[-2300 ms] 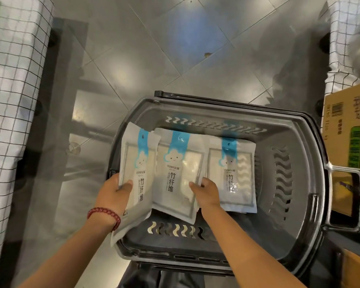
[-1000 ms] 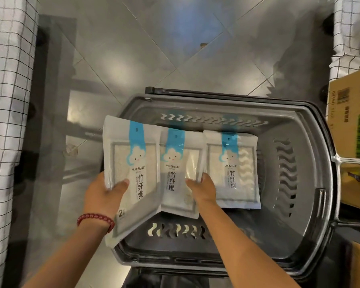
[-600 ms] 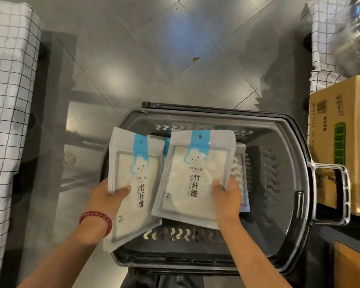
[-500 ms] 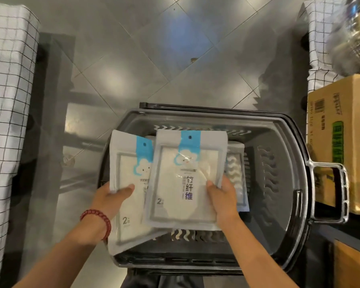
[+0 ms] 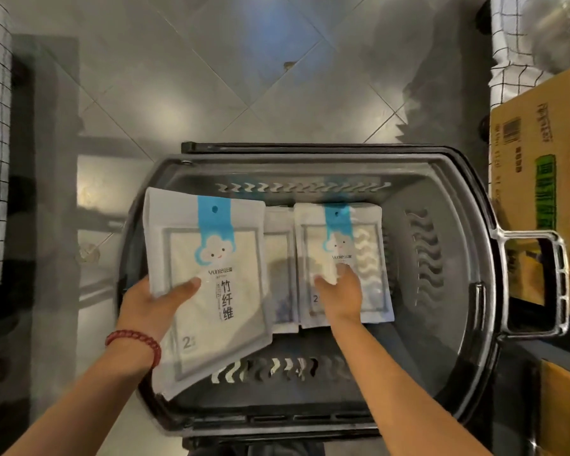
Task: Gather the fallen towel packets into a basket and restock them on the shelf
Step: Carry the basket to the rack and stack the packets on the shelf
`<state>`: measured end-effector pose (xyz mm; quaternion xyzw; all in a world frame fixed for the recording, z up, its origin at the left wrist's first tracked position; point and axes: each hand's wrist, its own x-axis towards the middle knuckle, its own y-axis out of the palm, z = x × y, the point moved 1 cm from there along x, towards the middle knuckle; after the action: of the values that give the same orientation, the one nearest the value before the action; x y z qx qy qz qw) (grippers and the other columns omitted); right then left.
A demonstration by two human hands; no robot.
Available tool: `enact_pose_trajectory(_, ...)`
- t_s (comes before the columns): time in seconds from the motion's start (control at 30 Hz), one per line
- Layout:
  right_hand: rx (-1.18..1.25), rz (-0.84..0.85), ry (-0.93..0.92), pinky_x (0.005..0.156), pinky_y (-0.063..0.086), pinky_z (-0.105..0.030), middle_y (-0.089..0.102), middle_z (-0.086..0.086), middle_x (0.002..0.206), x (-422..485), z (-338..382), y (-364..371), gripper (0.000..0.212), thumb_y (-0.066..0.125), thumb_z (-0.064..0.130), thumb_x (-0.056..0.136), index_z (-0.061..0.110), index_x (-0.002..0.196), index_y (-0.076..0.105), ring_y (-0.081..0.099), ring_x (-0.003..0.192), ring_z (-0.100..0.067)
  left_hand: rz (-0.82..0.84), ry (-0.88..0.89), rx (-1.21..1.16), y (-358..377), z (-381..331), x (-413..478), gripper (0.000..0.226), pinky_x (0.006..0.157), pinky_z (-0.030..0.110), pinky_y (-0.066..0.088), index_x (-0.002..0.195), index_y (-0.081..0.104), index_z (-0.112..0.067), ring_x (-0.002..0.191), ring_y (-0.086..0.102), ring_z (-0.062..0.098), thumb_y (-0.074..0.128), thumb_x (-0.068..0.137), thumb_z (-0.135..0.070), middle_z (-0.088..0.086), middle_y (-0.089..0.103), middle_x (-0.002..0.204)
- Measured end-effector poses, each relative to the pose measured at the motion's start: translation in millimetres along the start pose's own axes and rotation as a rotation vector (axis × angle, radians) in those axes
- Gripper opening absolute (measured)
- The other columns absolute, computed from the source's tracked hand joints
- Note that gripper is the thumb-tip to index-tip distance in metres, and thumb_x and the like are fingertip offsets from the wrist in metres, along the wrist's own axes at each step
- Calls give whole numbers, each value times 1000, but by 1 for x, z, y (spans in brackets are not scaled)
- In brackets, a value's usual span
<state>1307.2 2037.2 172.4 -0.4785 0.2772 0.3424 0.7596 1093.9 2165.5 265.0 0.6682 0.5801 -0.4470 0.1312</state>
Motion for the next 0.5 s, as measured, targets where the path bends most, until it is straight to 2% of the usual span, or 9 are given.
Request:
enact_pose_trajectory(0.07, -148, -134, 76, 96, 45, -39, 50, -19, 129, 27, -16, -22, 57, 69, 21, 82, -3, 128, 45, 49, 120, -34, -24, 28, 8, 5, 4, 4, 19, 61, 23, 47, 77, 64, -29, 67, 63, 3, 74, 75, -13, -18, 66, 60)
enact_pose_trajectory(0.1, -229, -151, 118, 98, 44, -39, 46, -22, 134, 40, -24, -31, 66, 71, 24, 81, -5, 131, 41, 46, 124, -35, -35, 34, 5, 7, 7, 7, 19, 59, 22, 46, 78, 64, -28, 67, 63, 2, 74, 76, -13, -18, 66, 61)
enact_pose_trajectory(0.2, -359, -48, 219, 106, 37, -39, 35, -20, 145, 68, -36, -46, 90, 75, 35, 77, -3, 142, 26, 35, 134, -34, -62, 22, -30, 15, 17, 12, 18, 57, 20, 45, 82, 65, -27, 70, 64, 4, 74, 76, -13, -17, 66, 69)
enact_pose_trajectory(0.3, -410, 16, 236, 99, 43, -41, 40, -18, 141, 76, -39, -42, 90, 77, 41, 73, -1, 138, 33, 42, 129, -34, -66, 9, -41, 22, 24, 17, 18, 58, 22, 46, 84, 66, -25, 67, 65, 3, 74, 76, -11, -15, 69, 66)
enact_pose_trajectory(0.43, -470, -126, 247, 97, 44, -48, 39, -19, 139, 74, -39, -33, 100, 83, 42, 66, -2, 138, 30, 41, 127, -35, -64, -6, -44, 28, 27, 21, 18, 60, 24, 47, 83, 66, -25, 70, 67, 6, 74, 76, -10, -15, 70, 66)
enact_pose_trajectory(0.5, -486, -161, 242, 97, 43, -48, 41, -20, 139, 67, -37, -29, 96, 81, 37, 70, -3, 139, 27, 43, 126, -36, -76, -5, -39, 28, 28, 21, 18, 61, 24, 47, 83, 65, -25, 72, 66, 8, 74, 77, -10, -13, 70, 71)
